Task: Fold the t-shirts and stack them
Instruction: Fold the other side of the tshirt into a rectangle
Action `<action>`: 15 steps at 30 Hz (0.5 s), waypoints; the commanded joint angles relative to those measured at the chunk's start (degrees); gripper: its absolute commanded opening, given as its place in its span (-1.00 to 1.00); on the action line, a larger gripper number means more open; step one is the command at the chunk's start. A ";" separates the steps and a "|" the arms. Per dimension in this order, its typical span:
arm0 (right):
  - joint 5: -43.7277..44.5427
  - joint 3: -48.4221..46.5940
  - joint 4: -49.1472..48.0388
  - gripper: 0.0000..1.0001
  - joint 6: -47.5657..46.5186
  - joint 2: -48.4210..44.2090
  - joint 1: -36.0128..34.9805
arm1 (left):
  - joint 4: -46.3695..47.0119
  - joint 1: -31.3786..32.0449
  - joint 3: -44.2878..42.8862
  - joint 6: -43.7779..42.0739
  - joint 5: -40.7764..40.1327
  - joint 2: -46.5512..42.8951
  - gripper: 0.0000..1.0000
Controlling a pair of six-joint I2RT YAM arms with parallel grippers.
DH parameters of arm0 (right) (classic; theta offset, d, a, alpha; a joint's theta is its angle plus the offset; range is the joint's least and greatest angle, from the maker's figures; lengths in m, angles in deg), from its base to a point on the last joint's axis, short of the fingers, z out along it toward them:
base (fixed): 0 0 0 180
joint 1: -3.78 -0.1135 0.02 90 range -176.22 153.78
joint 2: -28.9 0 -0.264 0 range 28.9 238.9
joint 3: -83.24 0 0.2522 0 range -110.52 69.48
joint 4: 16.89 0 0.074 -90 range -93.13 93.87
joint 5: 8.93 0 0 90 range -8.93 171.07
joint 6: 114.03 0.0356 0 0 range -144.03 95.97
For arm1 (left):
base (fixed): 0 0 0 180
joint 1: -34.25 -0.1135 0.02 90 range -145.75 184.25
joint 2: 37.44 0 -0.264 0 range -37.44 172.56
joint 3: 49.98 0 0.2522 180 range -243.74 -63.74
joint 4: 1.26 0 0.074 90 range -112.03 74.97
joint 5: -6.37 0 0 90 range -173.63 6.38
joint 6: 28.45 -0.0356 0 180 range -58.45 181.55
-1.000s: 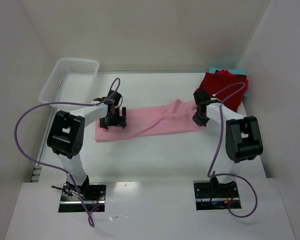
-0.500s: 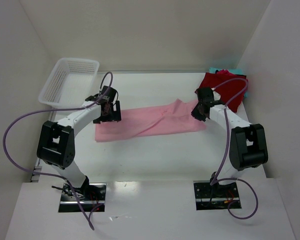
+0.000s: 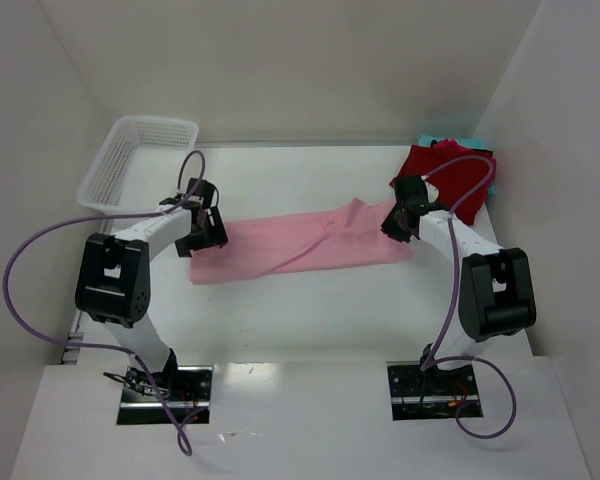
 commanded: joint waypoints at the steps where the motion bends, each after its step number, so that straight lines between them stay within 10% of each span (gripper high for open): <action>1: 0.19 -0.23 -2.04 -0.59 -0.74 -1.11 0.36 | 3.19 -0.94 -0.30 -0.22 2.00 1.81 0.71; 8: 0.19 -0.76 -2.04 -0.59 -0.22 -0.59 0.36 | 3.19 -1.47 -0.31 -0.22 1.47 3.13 -0.18; 15: -0.34 -0.76 -3.79 -0.59 -0.22 1.17 0.36 | 1.61 -2.00 -0.31 -0.22 0.24 2.60 -0.49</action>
